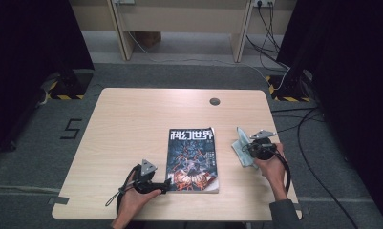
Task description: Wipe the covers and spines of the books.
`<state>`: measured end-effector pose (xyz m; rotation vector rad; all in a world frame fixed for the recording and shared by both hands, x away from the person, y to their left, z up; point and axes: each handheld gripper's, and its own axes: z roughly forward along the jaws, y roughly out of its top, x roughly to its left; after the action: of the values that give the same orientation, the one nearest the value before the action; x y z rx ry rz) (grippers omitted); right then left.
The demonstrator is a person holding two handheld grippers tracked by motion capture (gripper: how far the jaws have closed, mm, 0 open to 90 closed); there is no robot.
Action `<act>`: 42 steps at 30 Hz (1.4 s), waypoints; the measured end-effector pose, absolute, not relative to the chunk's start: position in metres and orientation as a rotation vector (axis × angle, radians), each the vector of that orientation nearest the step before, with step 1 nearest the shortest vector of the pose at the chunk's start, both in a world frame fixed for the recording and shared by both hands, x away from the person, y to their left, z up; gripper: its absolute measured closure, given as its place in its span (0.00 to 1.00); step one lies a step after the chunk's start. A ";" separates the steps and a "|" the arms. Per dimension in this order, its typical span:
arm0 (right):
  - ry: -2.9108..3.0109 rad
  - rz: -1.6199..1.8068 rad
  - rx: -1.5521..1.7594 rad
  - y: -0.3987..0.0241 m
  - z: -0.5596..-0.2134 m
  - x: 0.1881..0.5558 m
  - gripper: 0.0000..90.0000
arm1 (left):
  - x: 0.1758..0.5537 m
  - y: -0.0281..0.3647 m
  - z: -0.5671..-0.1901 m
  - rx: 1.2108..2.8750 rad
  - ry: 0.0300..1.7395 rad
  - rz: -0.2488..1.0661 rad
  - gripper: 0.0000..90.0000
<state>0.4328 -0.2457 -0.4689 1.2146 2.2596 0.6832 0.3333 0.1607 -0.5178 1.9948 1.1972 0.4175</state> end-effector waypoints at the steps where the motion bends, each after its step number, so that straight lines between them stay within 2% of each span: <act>1: 2.271 0.694 1.223 -0.245 -0.469 0.432 0.86 | 0.333 0.161 -0.518 1.994 1.198 0.417 0.16; 9: 2.379 0.725 1.254 -0.239 -0.475 0.430 0.63 | 0.333 0.160 -0.518 1.989 1.198 0.419 0.16; 15: 2.345 0.740 1.258 -0.242 -0.471 0.429 0.62 | 0.333 0.160 -0.518 1.989 1.196 0.418 0.16; 25: 2.300 0.813 1.269 -0.231 -0.465 0.429 0.45 | 0.333 0.160 -0.518 1.995 1.196 0.421 0.17; 32: 2.375 0.907 1.166 -0.190 -0.457 0.421 0.41 | 0.333 0.161 -0.518 1.984 1.212 0.399 0.18; 39: 2.484 0.888 1.090 -0.158 -0.470 0.415 0.40 | 0.323 0.157 -0.512 1.971 1.184 0.367 0.20; 42: 2.513 0.876 1.061 -0.150 -0.476 0.413 0.40 | 0.317 0.147 -0.514 2.019 1.137 0.358 0.20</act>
<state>0.4133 -0.1502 -0.4755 1.0611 2.5132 0.8758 0.3168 0.1467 -0.5141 2.0191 1.1370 0.3576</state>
